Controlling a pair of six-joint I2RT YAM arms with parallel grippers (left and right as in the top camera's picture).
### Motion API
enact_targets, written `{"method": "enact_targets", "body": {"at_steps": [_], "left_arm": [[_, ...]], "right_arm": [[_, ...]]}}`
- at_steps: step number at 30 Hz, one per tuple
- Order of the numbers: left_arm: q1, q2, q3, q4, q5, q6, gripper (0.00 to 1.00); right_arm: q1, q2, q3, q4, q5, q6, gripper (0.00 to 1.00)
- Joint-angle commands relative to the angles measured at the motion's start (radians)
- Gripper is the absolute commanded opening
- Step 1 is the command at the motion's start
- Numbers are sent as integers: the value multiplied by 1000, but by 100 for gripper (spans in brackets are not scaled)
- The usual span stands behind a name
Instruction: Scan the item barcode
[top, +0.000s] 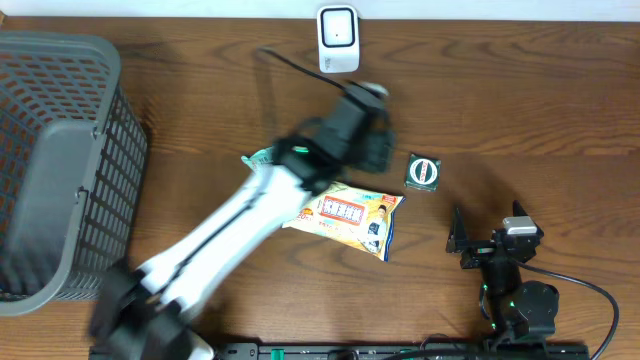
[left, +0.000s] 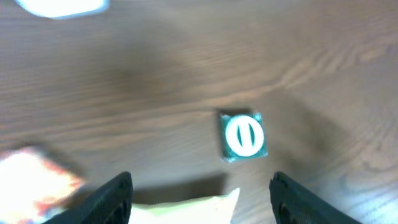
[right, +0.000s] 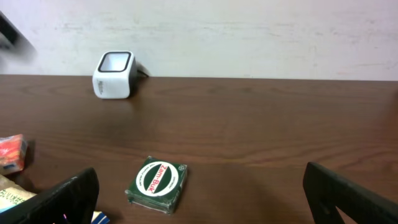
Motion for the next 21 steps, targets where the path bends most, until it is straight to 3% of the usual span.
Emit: {"method": "enact_targets", "body": {"at_steps": [1, 8, 14, 21], "left_arm": [[157, -180, 7, -178, -63, 42, 75], [478, -314, 7, -400, -28, 201, 79], [571, -301, 7, -473, -30, 343, 84], [685, -300, 6, -475, -29, 345, 88]], "right_arm": [[-6, -3, -1, -4, 1, 11, 99], [-6, -2, -1, -5, 1, 10, 99], [-6, -2, -1, -5, 1, 11, 99], [-6, -3, -1, -5, 1, 11, 99]]}}
